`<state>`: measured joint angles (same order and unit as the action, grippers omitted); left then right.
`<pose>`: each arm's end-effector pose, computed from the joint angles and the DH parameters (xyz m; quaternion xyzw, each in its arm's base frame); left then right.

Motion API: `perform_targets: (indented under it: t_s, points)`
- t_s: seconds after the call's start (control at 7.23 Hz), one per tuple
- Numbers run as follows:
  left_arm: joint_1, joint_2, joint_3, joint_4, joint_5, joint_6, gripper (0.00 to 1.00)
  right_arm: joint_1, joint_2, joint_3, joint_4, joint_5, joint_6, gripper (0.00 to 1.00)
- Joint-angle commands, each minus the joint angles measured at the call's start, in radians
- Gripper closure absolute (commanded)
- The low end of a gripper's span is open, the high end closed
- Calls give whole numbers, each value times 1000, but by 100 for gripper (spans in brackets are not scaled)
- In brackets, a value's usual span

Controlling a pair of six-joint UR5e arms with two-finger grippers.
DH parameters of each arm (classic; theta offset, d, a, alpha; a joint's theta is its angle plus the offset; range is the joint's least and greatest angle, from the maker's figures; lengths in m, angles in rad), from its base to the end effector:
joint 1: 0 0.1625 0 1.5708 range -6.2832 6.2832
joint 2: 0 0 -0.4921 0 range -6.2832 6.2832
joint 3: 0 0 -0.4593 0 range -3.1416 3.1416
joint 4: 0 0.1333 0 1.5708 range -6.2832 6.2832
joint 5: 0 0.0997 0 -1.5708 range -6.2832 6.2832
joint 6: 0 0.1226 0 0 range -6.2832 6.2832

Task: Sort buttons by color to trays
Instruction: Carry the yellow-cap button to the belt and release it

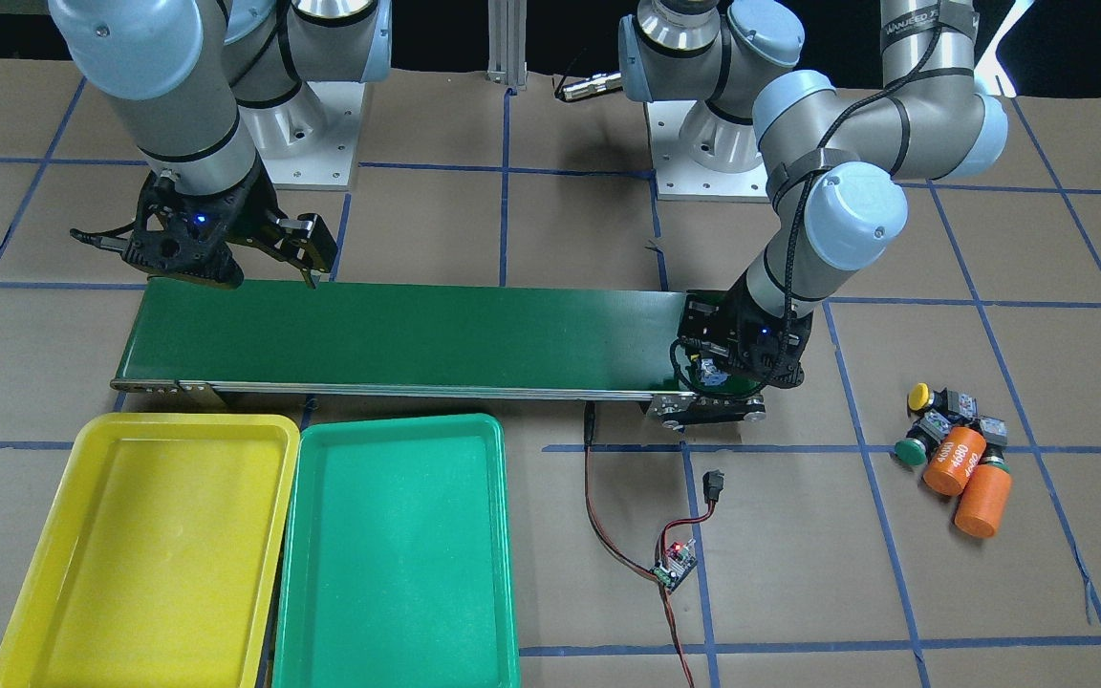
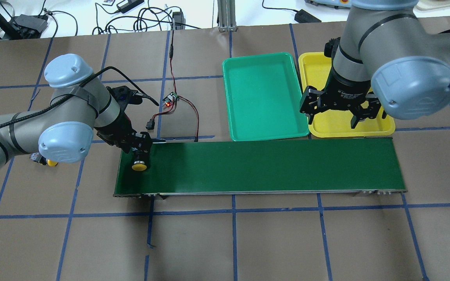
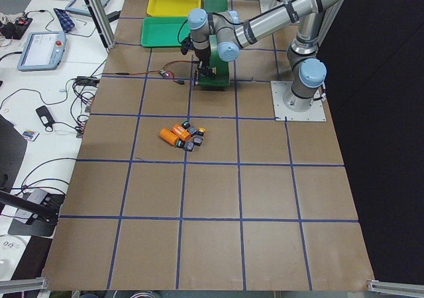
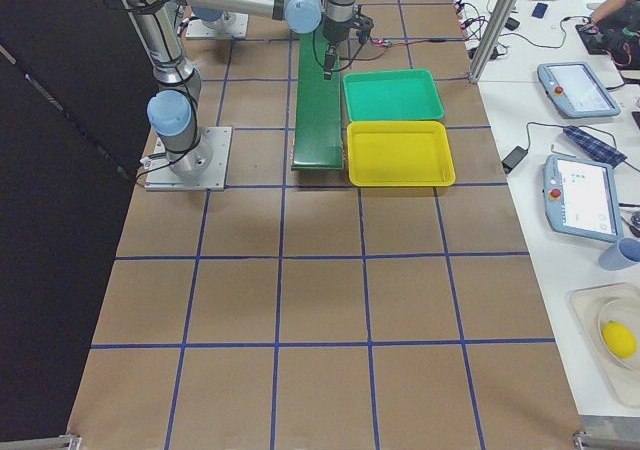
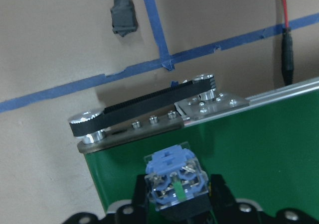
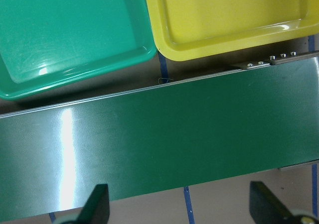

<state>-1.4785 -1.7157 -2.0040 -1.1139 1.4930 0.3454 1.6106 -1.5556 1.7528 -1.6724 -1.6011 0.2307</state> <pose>-0.0925 -0.5508 0.2651 -0.1235 -0.9897 -0.0507 0.0510 0.1512 -0.5398 0.4331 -0.0945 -0.9943 -0.0453 0.0214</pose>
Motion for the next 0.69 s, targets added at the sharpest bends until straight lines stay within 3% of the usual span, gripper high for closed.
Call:
perform_targets:
  t_s: [0.0, 0.28, 0.55]
  points:
    - [26, 7, 61, -7, 15, 0, 0, -1, 2, 1, -1, -11, -2, 0]
    - [256, -39, 161, -110, 13, 68, 0, -1, 0, 1, -1, -20, -1, 0]
    - [415, -108, 175, -95, 15, 389, 0, -1, -1, 1, 0, -20, 1, 0]
